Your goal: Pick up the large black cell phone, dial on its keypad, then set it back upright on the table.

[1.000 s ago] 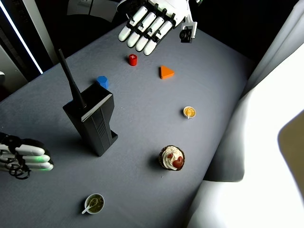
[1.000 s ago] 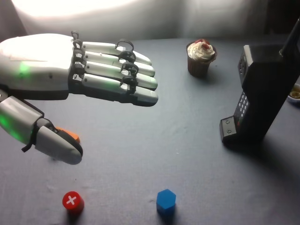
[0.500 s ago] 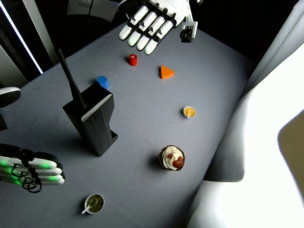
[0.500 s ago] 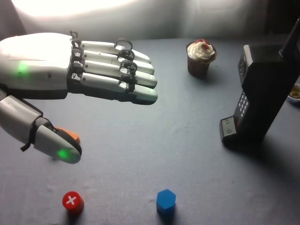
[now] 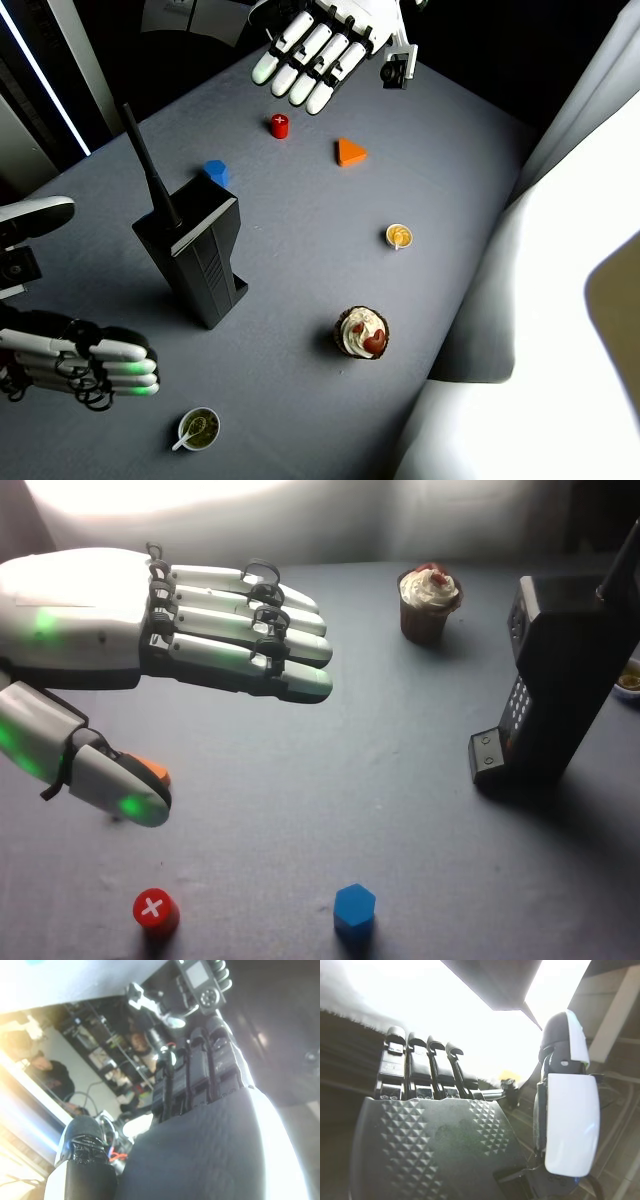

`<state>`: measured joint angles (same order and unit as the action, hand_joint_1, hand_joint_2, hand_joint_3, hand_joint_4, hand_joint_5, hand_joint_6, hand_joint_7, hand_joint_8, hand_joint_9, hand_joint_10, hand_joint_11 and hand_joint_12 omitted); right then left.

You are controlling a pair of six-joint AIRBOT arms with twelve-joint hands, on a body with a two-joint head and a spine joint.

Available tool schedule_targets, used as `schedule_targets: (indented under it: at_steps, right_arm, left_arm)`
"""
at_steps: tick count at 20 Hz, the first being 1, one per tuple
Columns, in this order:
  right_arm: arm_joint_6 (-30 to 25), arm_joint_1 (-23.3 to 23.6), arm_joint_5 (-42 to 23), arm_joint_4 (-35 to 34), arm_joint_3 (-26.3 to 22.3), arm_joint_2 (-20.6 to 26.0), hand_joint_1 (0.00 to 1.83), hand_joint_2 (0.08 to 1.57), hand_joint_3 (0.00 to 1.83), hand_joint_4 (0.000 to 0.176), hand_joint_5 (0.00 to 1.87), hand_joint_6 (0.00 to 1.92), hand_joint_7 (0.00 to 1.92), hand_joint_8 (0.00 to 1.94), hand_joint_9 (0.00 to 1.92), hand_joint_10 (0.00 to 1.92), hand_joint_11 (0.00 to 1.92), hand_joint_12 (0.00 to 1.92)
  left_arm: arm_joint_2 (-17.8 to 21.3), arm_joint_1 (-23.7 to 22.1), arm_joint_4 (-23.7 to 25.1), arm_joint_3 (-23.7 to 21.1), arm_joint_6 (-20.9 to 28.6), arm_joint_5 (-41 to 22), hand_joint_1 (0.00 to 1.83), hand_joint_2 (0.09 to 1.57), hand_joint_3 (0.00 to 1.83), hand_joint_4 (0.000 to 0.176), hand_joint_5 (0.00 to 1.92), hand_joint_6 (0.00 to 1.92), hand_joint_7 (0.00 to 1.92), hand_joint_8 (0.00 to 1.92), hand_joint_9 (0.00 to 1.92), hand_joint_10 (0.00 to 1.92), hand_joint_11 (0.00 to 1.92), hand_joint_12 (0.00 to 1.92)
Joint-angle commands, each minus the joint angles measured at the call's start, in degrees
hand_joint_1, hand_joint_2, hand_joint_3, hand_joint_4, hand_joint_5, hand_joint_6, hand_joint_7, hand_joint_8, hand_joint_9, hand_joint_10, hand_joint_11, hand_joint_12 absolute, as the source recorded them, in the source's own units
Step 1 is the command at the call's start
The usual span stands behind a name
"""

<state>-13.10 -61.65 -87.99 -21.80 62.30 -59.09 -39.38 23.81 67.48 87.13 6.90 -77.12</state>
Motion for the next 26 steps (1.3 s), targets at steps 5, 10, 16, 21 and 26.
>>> schedule_targets:
  at_steps: [5,10,16,21,26]
  right_arm:
    - [0.26,2.89,-5.06,0.24,1.16,-0.37,0.75,0.98,0.0,0.0,0.0,0.0,0.0,0.0,0.0,0.0,0.01,0.05]
    - [0.84,5.74,-3.92,1.18,1.76,-0.94,0.76,0.98,0.0,0.0,0.0,0.0,0.0,0.0,0.0,0.0,0.0,0.12]
    - [1.12,7.6,-2.87,1.77,2.6,-1.63,0.75,0.96,0.0,0.0,0.0,0.0,0.0,0.0,0.0,0.0,0.0,0.1]
    - [1.1,8.28,-2.87,2.02,2.88,-2.41,0.74,0.99,0.01,0.0,0.0,0.0,0.0,0.0,0.0,0.0,0.0,0.08]
    - [-0.26,8.84,-2.87,2.72,3.55,-3.0,0.76,0.97,0.0,0.0,0.0,0.0,0.0,0.0,0.0,0.0,0.01,0.07]
  left_arm:
    - [0.29,-1.54,-5.55,-0.03,-0.01,-3.96,0.0,1.13,0.0,0.033,0.16,0.0,0.14,0.0,0.09,0.0,0.0,0.21]
    - [0.25,-1.6,-5.55,0.03,-0.01,-3.97,0.0,1.12,0.0,0.034,0.17,0.0,0.13,0.0,0.09,0.0,0.0,0.23]
    - [0.08,-1.74,-5.54,0.34,0.0,-3.99,0.0,1.12,0.0,0.034,0.18,0.0,0.17,0.0,0.11,0.0,0.0,0.27]
    - [-0.15,-1.78,-5.54,0.76,0.19,-4.05,0.0,1.12,0.0,0.038,0.14,0.0,0.12,0.0,0.07,0.0,0.0,0.18]
    - [-0.19,-1.87,-5.54,0.82,0.28,-4.07,0.0,1.13,0.0,0.035,0.16,0.0,0.14,0.0,0.09,0.0,0.0,0.24]
